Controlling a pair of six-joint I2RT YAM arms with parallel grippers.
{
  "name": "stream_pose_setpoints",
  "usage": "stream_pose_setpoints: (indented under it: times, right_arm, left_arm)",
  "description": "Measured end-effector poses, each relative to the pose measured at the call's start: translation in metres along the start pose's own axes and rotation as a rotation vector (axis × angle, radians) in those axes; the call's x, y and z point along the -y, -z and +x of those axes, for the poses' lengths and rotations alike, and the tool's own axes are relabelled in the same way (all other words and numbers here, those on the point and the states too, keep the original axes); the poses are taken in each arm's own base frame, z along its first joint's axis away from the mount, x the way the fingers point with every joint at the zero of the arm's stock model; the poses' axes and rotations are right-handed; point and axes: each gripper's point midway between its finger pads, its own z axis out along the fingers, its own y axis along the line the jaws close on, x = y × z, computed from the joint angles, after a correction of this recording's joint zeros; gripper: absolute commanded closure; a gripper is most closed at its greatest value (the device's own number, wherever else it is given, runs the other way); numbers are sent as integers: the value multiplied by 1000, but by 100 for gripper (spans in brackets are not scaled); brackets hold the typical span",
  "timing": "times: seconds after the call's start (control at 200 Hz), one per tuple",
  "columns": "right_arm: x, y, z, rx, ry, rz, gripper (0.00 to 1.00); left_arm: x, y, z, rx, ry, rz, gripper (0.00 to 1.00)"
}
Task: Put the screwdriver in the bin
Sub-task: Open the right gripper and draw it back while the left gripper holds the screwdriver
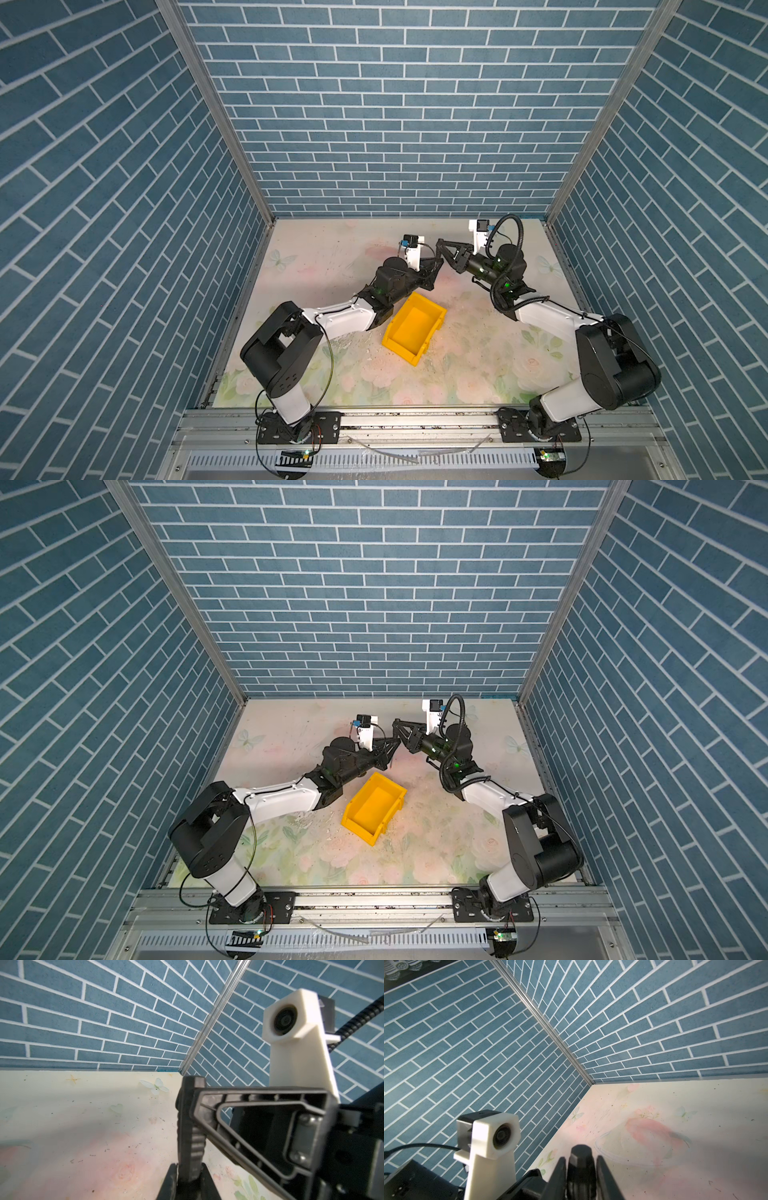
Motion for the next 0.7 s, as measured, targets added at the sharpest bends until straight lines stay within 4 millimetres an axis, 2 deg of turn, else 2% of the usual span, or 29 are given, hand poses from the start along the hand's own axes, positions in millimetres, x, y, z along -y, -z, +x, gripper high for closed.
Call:
stream_pose_setpoints:
  times: [0.08, 0.22, 0.38, 0.48, 0.7]
  right_arm:
    - [-3, 6, 3, -2, 36, -2, 19]
    - [-17, 17, 1, -7, 140, -18, 1]
    - [-34, 35, -1, -47, 337, 6, 1]
    - [-37, 48, 7, -109, 464, 32, 1]
    - [-23, 73, 57, -353, 619, 50, 1]
  left_arm:
    - [-4, 9, 1, -13, -16, -24, 100]
    - [-2, 30, -3, -31, -53, -46, 100]
    - [1, 57, -3, -66, -99, -68, 100]
    - [-1, 74, 4, -109, -125, -96, 100]
    - [-1, 107, 33, -215, -164, -154, 100]
